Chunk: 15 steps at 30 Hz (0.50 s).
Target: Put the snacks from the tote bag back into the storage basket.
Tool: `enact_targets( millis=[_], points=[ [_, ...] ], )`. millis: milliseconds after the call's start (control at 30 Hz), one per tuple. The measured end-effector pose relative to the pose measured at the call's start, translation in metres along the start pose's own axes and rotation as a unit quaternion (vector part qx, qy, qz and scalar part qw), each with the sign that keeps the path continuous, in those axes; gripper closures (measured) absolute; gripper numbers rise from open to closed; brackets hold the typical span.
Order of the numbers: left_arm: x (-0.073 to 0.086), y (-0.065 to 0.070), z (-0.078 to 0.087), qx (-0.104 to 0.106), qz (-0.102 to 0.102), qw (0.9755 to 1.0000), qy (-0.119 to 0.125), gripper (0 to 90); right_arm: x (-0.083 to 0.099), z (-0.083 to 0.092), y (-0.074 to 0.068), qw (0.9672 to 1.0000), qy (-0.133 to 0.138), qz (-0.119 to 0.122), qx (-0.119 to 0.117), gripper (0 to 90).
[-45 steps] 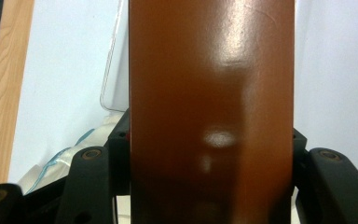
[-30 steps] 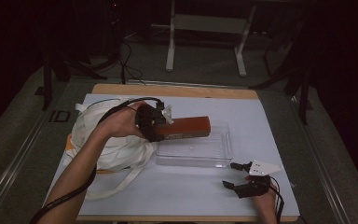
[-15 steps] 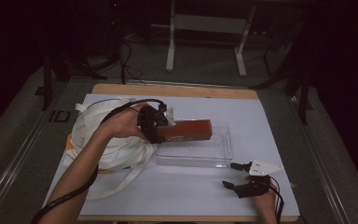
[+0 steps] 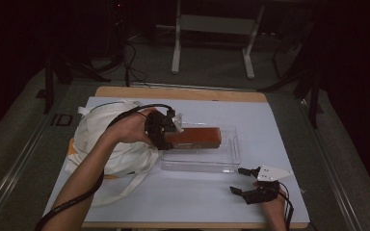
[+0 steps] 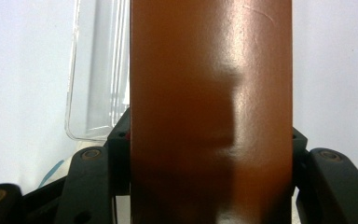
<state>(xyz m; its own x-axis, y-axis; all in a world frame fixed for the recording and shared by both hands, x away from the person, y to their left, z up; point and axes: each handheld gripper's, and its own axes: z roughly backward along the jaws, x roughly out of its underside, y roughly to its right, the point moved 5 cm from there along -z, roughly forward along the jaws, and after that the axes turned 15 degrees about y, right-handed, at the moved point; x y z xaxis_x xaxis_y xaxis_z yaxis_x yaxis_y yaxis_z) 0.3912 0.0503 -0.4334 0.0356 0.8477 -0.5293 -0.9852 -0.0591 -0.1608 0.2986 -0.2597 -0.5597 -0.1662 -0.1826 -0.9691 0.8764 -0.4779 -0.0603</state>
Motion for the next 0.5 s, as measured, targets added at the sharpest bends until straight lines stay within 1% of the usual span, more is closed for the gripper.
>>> enact_targets(
  millis=[500],
  points=[
    [-0.0014,0.0031,-0.0062,0.01,-0.005,0.9999,-0.001,43.3,0.0,0.0001,-0.0001,1.0,0.0,0.001,-0.001,20.1]
  ],
)
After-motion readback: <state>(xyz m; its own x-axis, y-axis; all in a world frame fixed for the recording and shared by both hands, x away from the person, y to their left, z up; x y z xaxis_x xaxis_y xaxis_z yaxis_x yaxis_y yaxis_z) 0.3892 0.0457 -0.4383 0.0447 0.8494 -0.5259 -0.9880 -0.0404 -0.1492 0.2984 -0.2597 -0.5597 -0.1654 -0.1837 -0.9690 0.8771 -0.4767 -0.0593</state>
